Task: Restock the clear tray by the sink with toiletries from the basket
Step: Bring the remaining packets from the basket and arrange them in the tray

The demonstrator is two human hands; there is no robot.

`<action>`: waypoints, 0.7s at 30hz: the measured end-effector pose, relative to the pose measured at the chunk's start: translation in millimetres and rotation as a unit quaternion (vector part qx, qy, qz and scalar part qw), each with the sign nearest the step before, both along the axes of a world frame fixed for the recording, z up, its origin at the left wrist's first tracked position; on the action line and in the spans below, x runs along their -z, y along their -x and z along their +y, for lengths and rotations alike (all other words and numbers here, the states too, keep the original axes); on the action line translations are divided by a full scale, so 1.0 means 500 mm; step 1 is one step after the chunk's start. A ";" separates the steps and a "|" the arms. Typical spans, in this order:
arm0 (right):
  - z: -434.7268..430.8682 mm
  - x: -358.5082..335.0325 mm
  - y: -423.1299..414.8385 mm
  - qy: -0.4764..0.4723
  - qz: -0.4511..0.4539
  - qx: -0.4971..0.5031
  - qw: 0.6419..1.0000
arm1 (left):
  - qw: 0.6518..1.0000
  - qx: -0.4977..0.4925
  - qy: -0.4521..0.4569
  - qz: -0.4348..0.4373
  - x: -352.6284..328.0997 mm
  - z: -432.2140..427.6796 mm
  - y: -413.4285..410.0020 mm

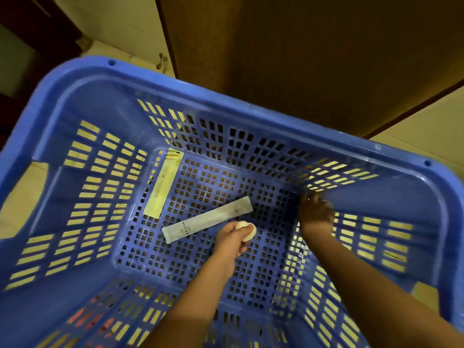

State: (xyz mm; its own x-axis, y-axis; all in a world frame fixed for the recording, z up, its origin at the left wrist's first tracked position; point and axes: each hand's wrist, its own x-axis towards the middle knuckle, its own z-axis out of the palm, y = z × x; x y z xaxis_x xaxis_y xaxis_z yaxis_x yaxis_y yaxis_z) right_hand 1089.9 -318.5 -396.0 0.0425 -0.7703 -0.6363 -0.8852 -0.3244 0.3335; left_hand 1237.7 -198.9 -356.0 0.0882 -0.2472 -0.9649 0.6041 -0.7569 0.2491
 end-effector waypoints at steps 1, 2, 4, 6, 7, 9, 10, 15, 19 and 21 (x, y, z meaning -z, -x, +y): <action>-0.004 0.002 0.006 -0.010 0.010 -0.031 0.999 | 1.000 0.002 0.000 -0.005 0.002 -0.002 0.000; -0.006 0.003 0.010 -0.017 0.022 -0.056 0.998 | 1.000 0.004 -0.001 -0.010 0.004 -0.004 0.000; -0.008 -0.001 0.014 -0.035 0.043 -0.088 0.995 | 1.000 0.007 -0.001 -0.016 0.007 -0.007 0.005; -0.007 -0.004 0.017 -0.055 0.053 -0.108 0.991 | 1.000 0.006 -0.001 -0.016 0.005 -0.009 0.014; -0.008 -0.010 0.019 -0.058 0.044 -0.103 0.992 | 1.000 0.004 0.000 -0.012 0.002 -0.010 0.018; -0.002 -0.024 0.021 -0.044 0.001 -0.070 0.997 | 1.000 -0.004 0.007 -0.002 -0.010 -0.009 0.021; 0.005 -0.033 0.020 -0.029 -0.022 -0.057 0.998 | 1.000 -0.008 0.011 0.002 -0.017 -0.008 0.020; 0.026 -0.092 -0.008 -0.032 -0.192 0.122 0.973 | 0.999 -0.050 0.003 0.011 -0.047 -0.008 0.004; 0.040 -0.167 -0.048 -0.178 -0.457 0.583 0.648 | 0.995 -0.096 0.027 0.019 -0.086 -0.009 -0.002; 0.060 -0.203 -0.060 -0.250 -0.503 0.674 0.479 | 0.993 -0.106 0.052 0.018 -0.122 -0.011 -0.002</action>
State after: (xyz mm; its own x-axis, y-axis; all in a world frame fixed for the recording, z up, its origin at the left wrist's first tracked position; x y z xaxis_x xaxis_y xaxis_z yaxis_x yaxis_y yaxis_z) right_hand 1119.9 -288.7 -294.3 0.2001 -0.2906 -0.9357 -0.0332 0.9524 -0.3029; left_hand 1238.7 -204.3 -295.1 0.1156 -0.3256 -0.9384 0.7574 -0.5823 0.2954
